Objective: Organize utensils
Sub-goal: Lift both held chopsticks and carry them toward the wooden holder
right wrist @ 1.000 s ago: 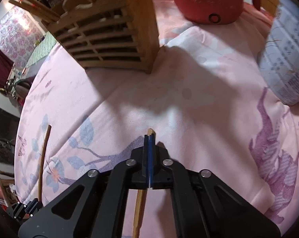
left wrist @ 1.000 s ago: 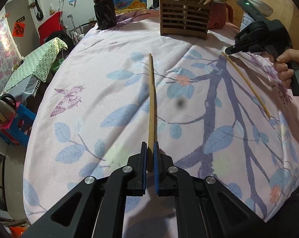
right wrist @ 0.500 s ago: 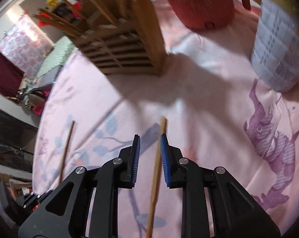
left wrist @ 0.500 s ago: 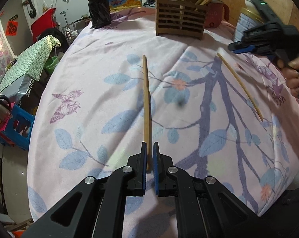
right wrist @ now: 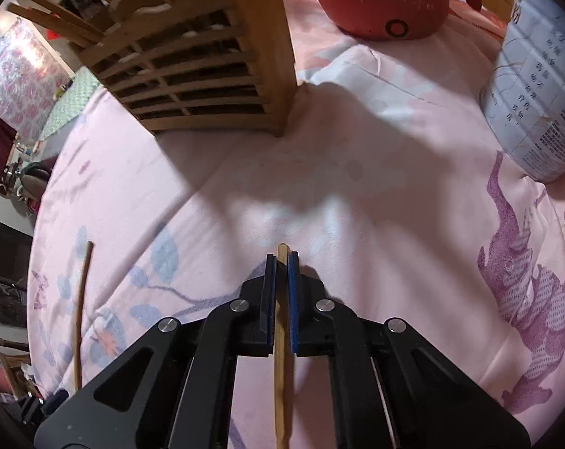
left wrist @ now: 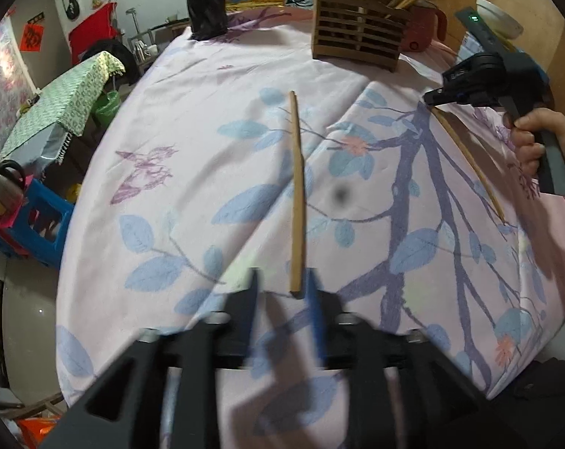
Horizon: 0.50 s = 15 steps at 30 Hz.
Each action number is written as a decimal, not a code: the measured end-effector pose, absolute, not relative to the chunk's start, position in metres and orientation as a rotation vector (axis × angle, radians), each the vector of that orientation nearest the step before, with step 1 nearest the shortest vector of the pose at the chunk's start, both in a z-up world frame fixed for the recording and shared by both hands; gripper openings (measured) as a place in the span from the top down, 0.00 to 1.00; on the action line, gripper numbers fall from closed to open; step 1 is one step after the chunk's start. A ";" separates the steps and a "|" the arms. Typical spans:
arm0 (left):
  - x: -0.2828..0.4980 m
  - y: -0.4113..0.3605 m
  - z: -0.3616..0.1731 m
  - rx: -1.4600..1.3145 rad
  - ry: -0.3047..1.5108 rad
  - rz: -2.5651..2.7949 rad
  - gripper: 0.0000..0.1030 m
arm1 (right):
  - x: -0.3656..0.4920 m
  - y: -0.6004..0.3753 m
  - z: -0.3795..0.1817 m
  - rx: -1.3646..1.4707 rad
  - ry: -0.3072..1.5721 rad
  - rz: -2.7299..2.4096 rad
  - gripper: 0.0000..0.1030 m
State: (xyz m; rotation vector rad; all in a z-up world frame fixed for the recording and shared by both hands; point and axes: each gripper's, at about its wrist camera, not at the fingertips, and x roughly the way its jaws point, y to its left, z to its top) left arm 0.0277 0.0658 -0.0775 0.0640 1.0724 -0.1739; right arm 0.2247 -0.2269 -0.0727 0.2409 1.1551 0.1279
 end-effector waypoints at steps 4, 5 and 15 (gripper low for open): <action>0.023 0.064 -0.082 0.070 1.081 -0.195 0.59 | 0.207 -0.230 -0.045 0.253 1.076 0.157 0.93; 0.024 0.064 -0.085 0.073 1.088 -0.199 0.59 | 0.201 -0.231 -0.036 0.258 1.051 0.166 0.93; 0.043 0.073 -0.088 -0.002 1.042 -0.245 0.83 | 0.148 -0.237 0.030 0.285 0.888 0.195 0.93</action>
